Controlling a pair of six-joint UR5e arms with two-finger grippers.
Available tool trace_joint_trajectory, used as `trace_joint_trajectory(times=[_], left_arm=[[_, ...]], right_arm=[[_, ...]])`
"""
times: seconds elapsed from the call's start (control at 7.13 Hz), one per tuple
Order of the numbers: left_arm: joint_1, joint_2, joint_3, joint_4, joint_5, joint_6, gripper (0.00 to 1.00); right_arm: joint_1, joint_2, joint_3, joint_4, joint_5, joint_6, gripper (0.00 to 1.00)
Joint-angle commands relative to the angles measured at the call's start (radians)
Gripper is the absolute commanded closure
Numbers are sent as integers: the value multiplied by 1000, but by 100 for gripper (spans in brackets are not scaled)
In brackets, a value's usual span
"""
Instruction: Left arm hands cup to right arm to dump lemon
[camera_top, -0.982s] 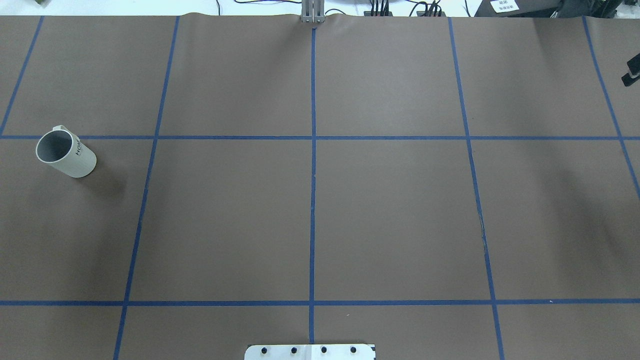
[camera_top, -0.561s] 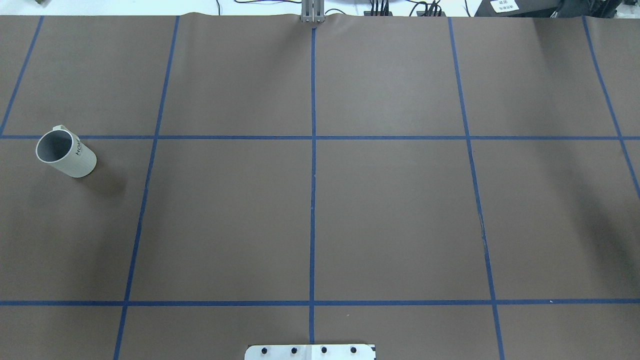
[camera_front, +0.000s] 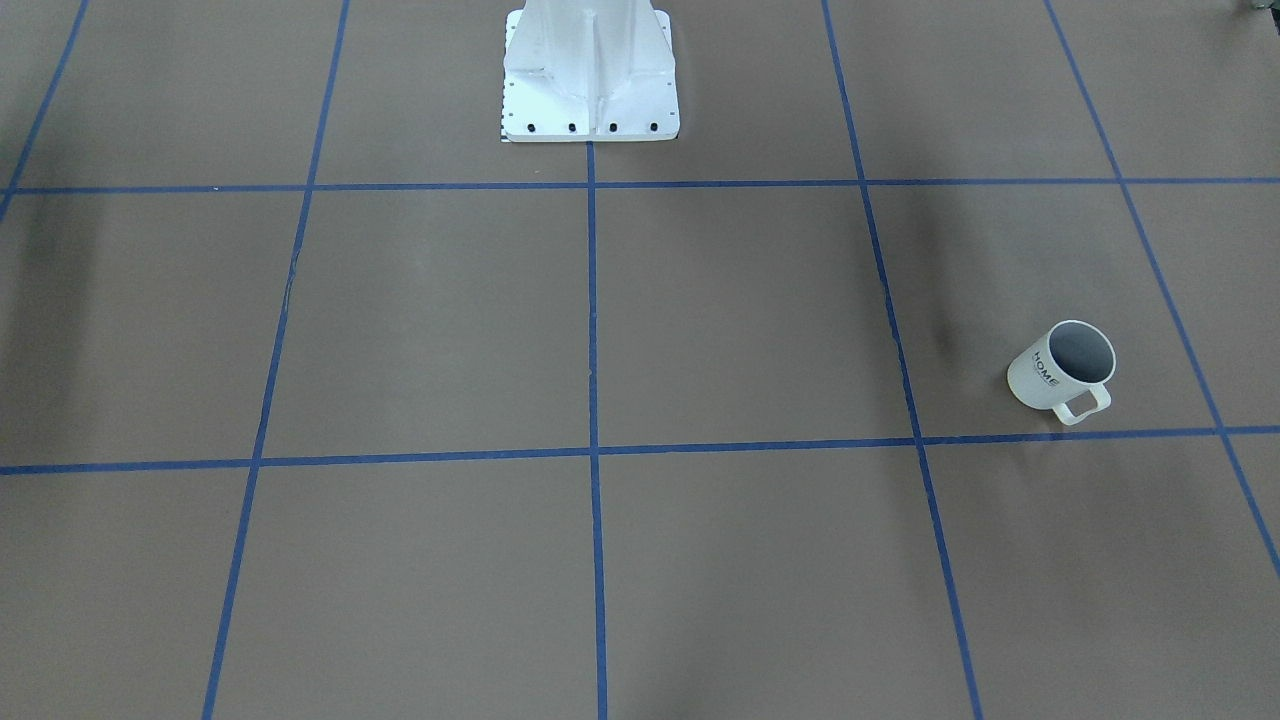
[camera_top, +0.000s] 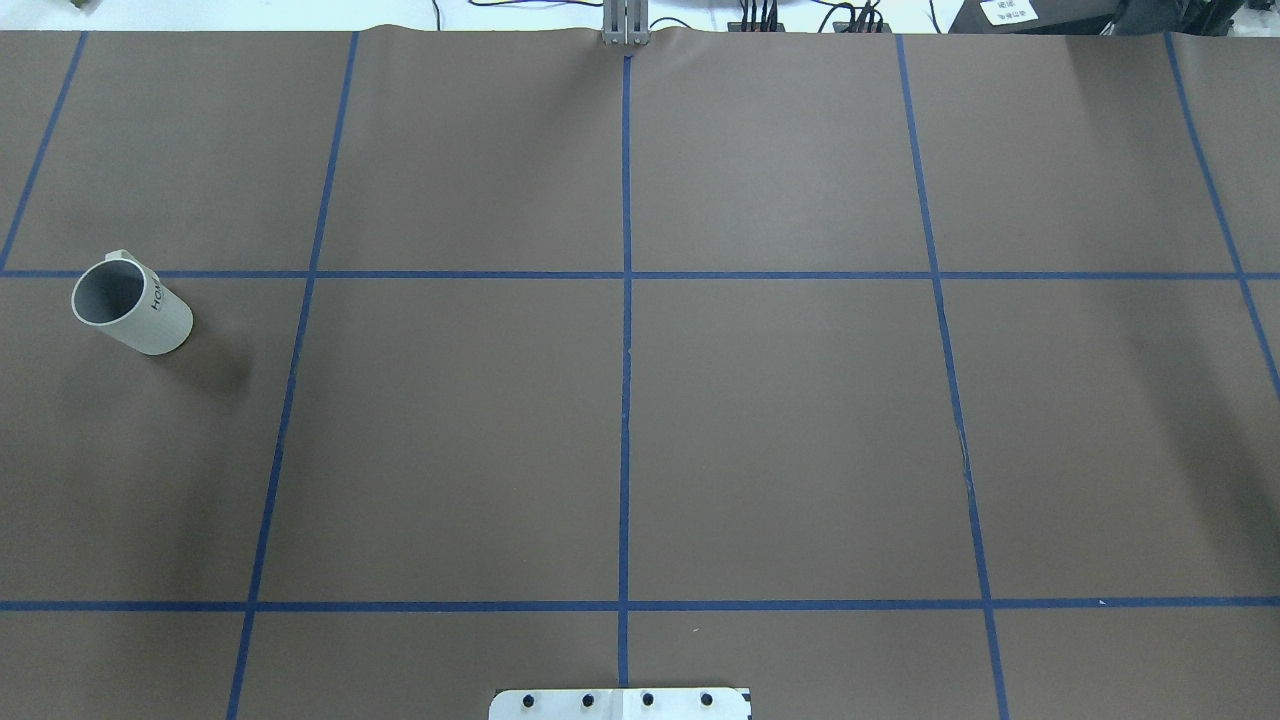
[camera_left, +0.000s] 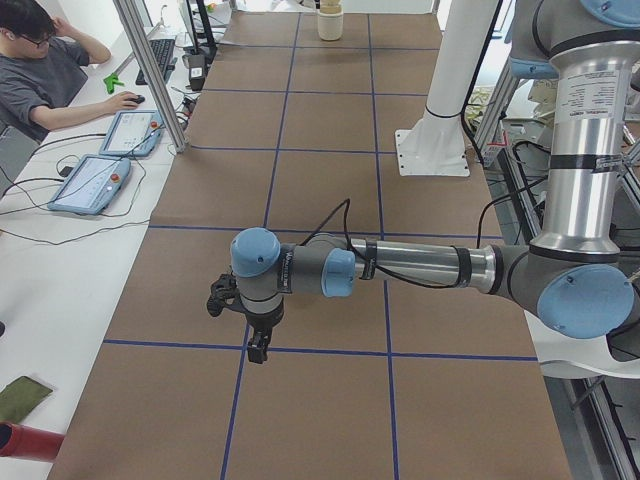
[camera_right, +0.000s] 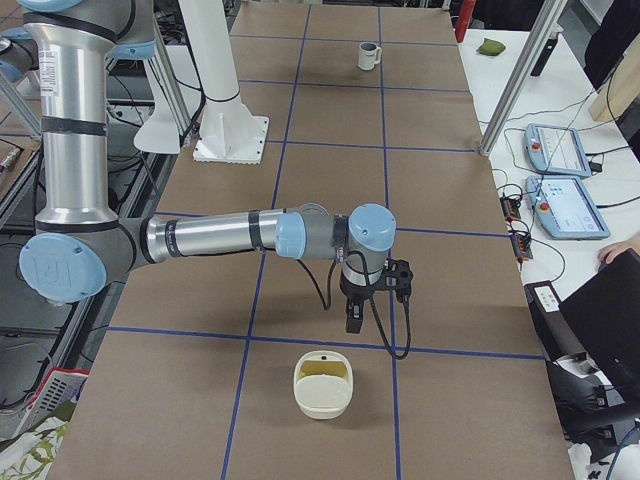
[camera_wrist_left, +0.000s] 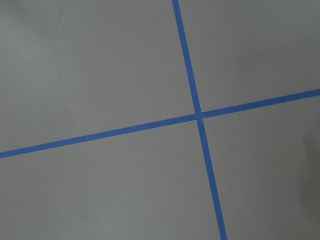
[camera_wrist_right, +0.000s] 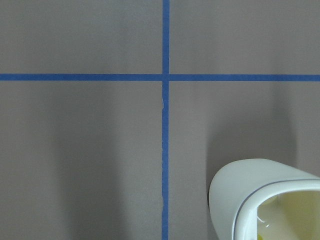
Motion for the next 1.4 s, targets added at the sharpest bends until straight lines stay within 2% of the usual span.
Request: trace_joint_trajectory(times=[0.0,1.26], left_arm=[[-2,-4,-2,7,-56,-2,0],[0,12,-18,-4,-51,8,0]], right_arm=[[2,-14,-27,92,-4,-1,0],[0,-11,-32,109,-6,1,0]])
